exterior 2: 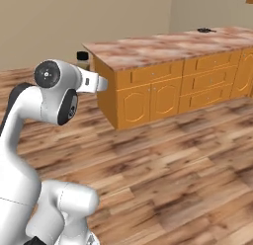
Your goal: Take the cinnamon bottle from the cabinet and place it on the dining table, next to the plate with the cupcake. Then take the chocolate from the dining counter and place it on the cupcake plate.
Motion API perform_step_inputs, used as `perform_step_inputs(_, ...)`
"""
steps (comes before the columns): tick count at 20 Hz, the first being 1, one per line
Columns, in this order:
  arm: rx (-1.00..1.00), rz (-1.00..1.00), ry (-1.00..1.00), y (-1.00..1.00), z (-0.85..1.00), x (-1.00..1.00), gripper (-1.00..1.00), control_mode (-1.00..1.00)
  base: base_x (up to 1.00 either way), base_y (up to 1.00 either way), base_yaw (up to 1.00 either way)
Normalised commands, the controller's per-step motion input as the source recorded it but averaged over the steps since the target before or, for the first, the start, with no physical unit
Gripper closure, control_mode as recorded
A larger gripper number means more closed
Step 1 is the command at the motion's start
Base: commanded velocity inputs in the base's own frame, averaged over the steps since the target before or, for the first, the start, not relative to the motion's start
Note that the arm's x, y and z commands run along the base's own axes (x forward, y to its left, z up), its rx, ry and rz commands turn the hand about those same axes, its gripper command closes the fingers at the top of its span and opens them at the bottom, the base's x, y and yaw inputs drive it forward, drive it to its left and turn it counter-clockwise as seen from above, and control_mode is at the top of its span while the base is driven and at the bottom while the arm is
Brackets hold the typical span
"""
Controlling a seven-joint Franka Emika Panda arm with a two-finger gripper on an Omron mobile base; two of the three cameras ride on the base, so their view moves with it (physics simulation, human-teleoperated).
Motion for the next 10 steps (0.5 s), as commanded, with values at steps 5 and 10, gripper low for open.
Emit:
perform_step_inputs(5,0.00,0.00,0.00,0.00,0.00,0.00,1.00,1.00,0.90,0.30,0.03)
perform_step_inputs(10,0.00,0.00,0.00,0.00,0.00,0.00,1.00,1.00,0.91,0.27,0.02)
